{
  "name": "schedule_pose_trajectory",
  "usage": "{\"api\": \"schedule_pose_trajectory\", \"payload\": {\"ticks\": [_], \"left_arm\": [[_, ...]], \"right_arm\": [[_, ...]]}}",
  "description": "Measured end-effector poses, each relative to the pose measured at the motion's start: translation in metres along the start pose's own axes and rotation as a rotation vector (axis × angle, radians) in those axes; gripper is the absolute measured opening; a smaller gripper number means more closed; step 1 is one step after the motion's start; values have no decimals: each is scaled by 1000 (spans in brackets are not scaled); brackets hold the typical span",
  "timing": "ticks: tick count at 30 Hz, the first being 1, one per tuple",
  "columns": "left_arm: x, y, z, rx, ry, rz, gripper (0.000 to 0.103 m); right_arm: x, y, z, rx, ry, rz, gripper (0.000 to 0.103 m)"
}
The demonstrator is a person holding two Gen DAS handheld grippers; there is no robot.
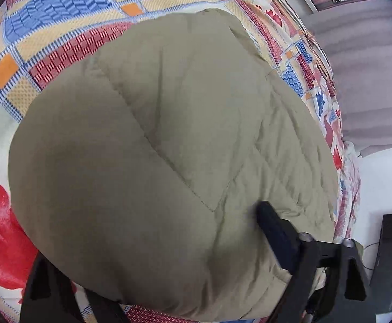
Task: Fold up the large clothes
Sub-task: 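Grasp the bundle edge with both tools and fold it over again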
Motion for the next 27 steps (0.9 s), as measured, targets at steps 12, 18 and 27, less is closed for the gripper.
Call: {"api": "schedule_pose_trajectory", "payload": {"ticks": [12, 18, 27], "left_arm": [[46, 8, -52, 47, 10, 283, 21], [30, 43, -92, -8, 51, 309, 21], [-36, 129, -137, -162, 16, 263, 21]], "right_arm": [[-8, 5, -22, -15, -33, -5, 26], [-7, 31, -54, -40, -25, -60, 26], [54, 109, -107, -97, 20, 6, 26]]}}
Point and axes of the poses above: each gripper's, at about its wrist camera, not at the fingertips, and z roughly the way its jaws point, x to its right, y to its underside, the point moved 4 cm from there along z, roughly the way its jaws point, and after that the axes turned 7 degrees about y, right-handed, at the moved point
